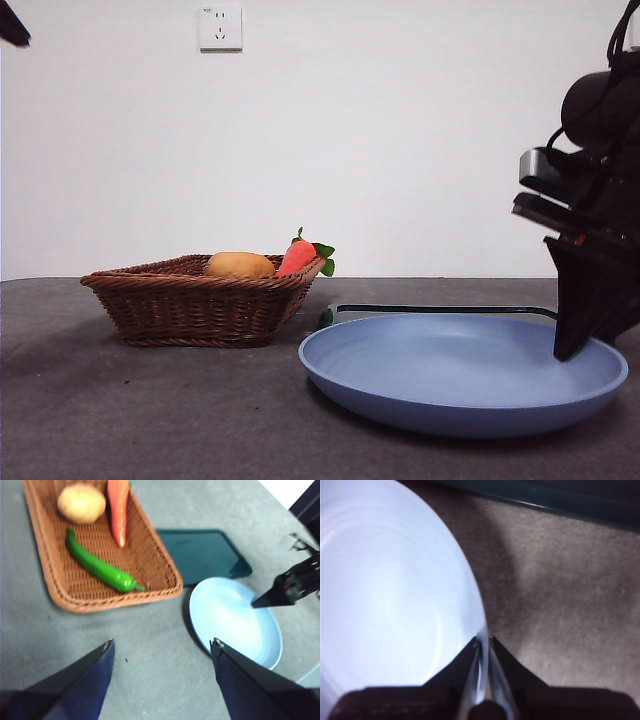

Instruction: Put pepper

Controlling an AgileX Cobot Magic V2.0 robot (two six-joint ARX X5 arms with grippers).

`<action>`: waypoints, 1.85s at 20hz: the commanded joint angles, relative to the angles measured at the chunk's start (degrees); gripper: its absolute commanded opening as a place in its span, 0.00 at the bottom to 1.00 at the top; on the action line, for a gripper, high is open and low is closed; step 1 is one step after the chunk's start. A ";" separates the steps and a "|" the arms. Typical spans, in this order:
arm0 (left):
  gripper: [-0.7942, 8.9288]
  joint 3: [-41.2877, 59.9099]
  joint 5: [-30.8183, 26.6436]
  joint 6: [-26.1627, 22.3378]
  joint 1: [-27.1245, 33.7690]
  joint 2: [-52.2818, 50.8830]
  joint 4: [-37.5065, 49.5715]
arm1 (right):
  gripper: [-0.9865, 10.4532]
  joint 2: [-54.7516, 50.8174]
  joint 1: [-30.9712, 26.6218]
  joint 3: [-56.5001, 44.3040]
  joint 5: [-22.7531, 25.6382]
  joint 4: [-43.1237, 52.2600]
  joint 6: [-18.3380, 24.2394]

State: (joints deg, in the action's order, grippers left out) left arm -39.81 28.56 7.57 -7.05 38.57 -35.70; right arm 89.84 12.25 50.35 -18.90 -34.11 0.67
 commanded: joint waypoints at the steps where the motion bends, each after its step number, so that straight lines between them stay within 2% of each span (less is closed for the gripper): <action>1: 0.43 -2.45 -1.75 1.62 -2.21 4.48 1.46 | 0.09 -3.37 0.13 0.63 1.01 -0.52 0.17; 6: 0.43 -12.17 -13.84 3.26 -9.70 19.82 1.60 | 0.09 -16.09 -1.11 0.72 1.25 -3.98 -0.44; 12: 0.43 -27.78 -24.65 6.16 -14.03 42.49 1.38 | 0.09 -30.82 -4.07 2.29 1.20 -7.98 -0.42; 17: 0.43 -38.88 -26.45 10.88 -14.36 57.55 -0.85 | 0.09 -37.33 -4.33 3.52 0.98 -8.48 -0.63; 21: 0.43 -43.25 -28.55 13.38 -14.78 65.09 -1.55 | 0.09 -38.16 -4.33 3.52 0.98 -9.29 -0.61; 34: 0.43 -43.80 -29.79 16.59 -15.08 76.26 1.73 | 0.09 -38.12 -4.31 3.52 0.81 -9.84 -0.09; 35: 0.42 -43.80 -29.83 16.70 -15.15 76.39 1.79 | 0.09 -38.10 -4.31 3.52 0.83 -9.84 0.20; 37: 0.33 -43.80 -29.79 16.76 -15.15 76.41 1.60 | 0.09 -38.10 -4.31 3.52 0.83 -9.84 0.28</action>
State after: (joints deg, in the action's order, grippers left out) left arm -82.52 -1.32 23.73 -21.82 113.47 -34.39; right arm 51.46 7.86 52.84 -17.80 -44.60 0.89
